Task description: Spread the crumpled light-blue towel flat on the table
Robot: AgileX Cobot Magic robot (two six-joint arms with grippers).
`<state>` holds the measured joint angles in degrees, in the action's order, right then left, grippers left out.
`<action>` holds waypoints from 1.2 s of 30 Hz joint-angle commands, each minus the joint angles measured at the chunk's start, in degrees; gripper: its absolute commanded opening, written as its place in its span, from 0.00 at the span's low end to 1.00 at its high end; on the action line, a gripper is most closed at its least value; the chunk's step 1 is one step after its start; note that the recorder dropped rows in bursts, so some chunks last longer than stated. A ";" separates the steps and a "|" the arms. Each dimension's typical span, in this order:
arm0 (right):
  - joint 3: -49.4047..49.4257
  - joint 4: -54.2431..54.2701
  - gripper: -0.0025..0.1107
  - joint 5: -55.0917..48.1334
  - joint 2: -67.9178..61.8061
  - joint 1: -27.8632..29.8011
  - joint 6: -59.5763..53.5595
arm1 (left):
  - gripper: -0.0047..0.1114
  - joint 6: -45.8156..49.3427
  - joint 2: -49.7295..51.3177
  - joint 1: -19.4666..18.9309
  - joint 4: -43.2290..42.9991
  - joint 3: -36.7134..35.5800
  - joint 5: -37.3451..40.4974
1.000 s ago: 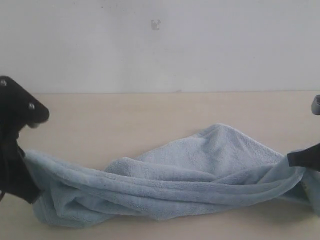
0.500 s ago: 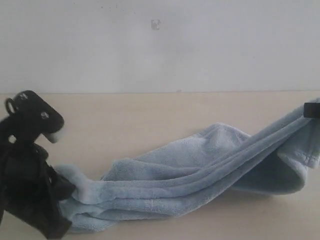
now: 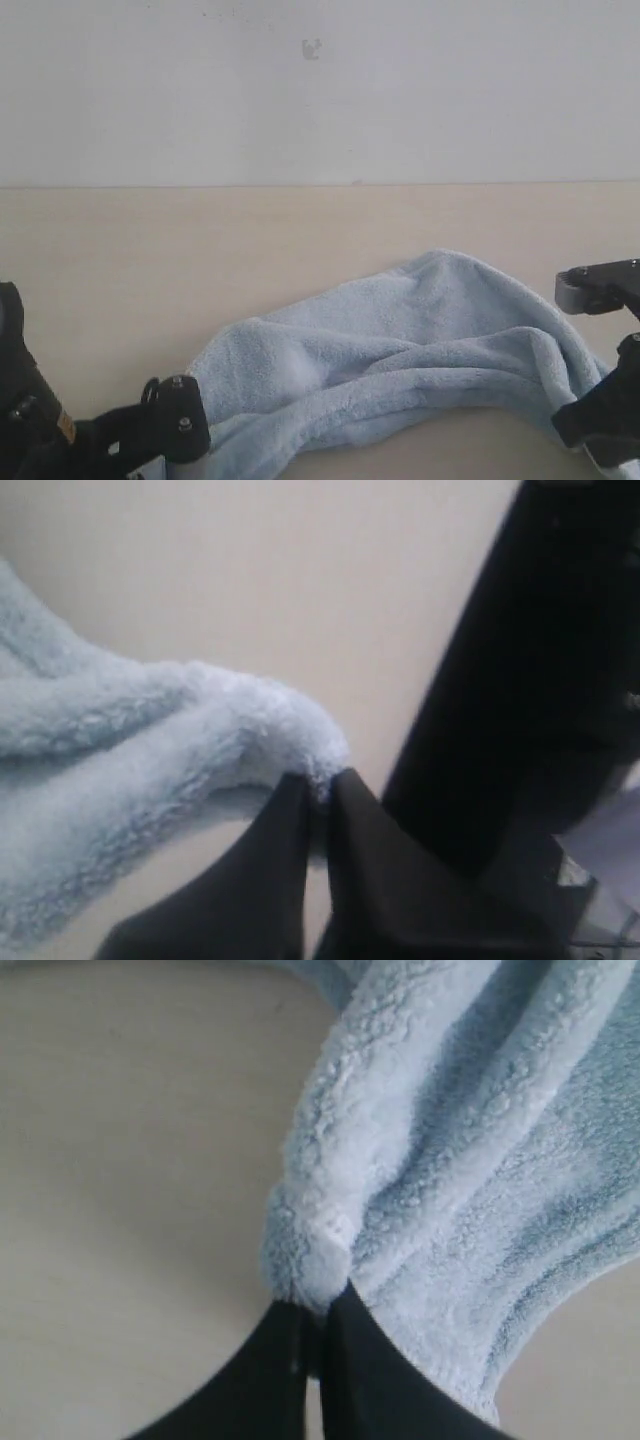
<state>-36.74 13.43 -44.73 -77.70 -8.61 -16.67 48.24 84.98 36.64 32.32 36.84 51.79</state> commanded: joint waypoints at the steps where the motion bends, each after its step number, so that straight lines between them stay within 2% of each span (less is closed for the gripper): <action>1: -0.54 -1.57 0.02 -5.91 -0.11 -0.65 -0.56 | 0.08 2.49 3.41 0.00 4.10 -0.27 6.83; 5: -0.54 -1.76 0.02 -12.02 -0.11 -0.65 -0.42 | 0.08 4.81 5.38 0.00 5.95 -0.27 5.66; 9: -0.54 -5.93 0.02 -5.36 -0.11 -0.65 0.88 | 0.08 5.41 5.49 0.00 2.00 -0.06 0.21; 14: -0.54 -6.06 0.02 5.14 -0.11 -0.65 4.68 | 0.08 -7.84 5.36 -0.10 -10.96 0.77 -4.75; 18: -0.54 -6.06 0.02 8.18 -0.11 -0.65 4.51 | 0.08 -11.97 5.36 -0.10 -9.18 1.21 -5.43; 20: -0.54 -6.06 0.03 8.33 -0.11 -0.65 3.75 | 0.08 -11.97 5.47 -0.10 -8.17 1.21 -3.24; 23: -0.54 -6.06 0.13 8.33 -0.11 -0.65 3.07 | 0.08 -11.79 6.62 -0.10 -8.17 1.21 -0.42; 24: -0.54 -6.06 0.19 8.33 -0.11 -0.65 3.07 | 0.08 -11.79 7.37 -0.10 -8.17 1.21 -0.42; 25: -0.54 -6.06 0.34 8.33 -0.11 -0.65 3.07 | 0.11 -11.79 8.92 -0.10 -8.07 1.21 -0.42; 26: -0.54 -6.06 0.40 8.33 -0.11 -0.65 3.07 | 0.13 -11.79 9.57 -0.10 -8.04 1.21 -0.22; 27: -0.54 -6.06 0.48 8.33 -0.11 -0.65 3.07 | 0.21 -11.79 11.11 -0.10 -8.04 1.21 1.25; 30: -0.54 -6.06 0.48 8.33 -0.11 -0.65 3.07 | 0.37 -11.79 13.24 -0.10 -7.73 1.21 2.12; 31: -0.75 -6.06 0.48 8.33 -0.11 -0.65 3.33 | 0.40 -12.00 13.23 -0.10 -7.73 1.21 1.99; 33: -3.12 -6.06 0.48 5.19 -0.11 -0.65 4.88 | 0.43 -12.63 13.23 -0.10 -4.42 1.21 3.55; 34: -5.24 -6.06 0.48 3.01 -0.11 -0.65 4.97 | 0.43 -10.77 13.23 -0.10 1.86 1.21 7.13; 36: -7.34 -5.81 0.48 1.96 -0.11 -0.65 4.97 | 0.43 3.01 13.23 -0.10 16.33 1.21 16.28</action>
<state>-42.26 7.86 -41.47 -77.78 -9.18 -11.82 41.19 98.22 36.55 36.79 37.84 60.06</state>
